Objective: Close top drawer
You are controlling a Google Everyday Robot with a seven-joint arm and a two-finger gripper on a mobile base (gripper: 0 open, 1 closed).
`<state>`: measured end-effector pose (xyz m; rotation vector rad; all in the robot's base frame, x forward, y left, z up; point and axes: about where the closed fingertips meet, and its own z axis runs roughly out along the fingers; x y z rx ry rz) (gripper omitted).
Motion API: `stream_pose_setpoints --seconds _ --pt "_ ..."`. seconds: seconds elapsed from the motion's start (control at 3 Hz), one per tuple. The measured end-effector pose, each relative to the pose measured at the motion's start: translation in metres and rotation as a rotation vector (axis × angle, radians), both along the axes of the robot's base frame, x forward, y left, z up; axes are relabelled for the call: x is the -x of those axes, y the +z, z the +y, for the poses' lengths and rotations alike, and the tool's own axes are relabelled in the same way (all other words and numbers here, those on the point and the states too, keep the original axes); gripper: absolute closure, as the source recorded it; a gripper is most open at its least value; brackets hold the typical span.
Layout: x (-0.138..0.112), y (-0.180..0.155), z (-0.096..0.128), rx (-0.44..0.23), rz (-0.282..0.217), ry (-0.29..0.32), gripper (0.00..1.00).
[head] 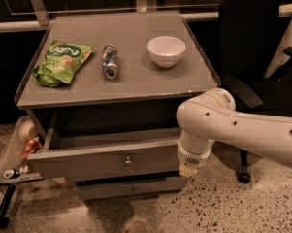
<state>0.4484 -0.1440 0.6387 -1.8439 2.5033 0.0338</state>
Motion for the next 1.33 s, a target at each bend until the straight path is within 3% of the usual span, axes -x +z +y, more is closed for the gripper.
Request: stream_pose_setpoints --seconds 0.33,0.67,1.33 --pt "-0.025 -0.001 0.014 -0.014 -0.04 0.019 1.0" --pt "-0.046 0.004 0.025 -0.019 -0.067 0.05 1.0" --pt "-0.063 0.006 0.031 -0.015 -0.075 0.067 1.0"
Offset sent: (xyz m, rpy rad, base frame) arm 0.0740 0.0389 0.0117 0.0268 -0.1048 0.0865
